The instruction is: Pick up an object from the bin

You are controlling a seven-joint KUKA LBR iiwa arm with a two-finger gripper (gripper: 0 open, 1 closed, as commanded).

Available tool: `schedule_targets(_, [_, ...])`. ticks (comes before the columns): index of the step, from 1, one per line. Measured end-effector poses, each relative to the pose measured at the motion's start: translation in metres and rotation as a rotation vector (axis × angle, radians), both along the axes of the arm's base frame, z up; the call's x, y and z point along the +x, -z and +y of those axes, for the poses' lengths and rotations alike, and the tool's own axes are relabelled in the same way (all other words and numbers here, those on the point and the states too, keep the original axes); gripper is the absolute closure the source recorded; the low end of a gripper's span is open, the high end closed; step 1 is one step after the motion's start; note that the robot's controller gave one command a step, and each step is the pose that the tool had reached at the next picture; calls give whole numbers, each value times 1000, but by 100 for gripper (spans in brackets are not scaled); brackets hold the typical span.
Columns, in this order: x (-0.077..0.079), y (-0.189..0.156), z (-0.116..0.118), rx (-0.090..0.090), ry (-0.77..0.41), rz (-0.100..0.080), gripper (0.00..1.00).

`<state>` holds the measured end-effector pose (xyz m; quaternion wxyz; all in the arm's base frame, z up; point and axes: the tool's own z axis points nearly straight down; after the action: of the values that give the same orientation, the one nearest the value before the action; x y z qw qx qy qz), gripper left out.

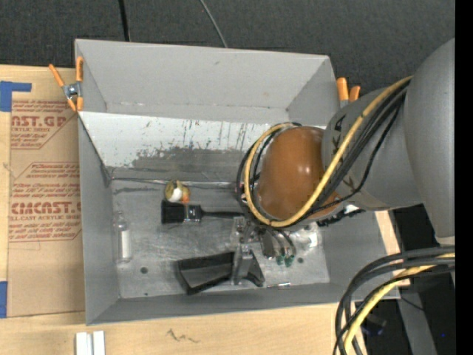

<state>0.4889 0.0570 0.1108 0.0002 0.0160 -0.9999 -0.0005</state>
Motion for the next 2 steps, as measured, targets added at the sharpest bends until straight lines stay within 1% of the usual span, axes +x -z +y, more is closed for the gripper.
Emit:
schedule_targets(1, [9, -51, 2, -1, 78, 1, 100])
schedule_targets(2, [-9, -57, 3, -2, 46, 4, 100])
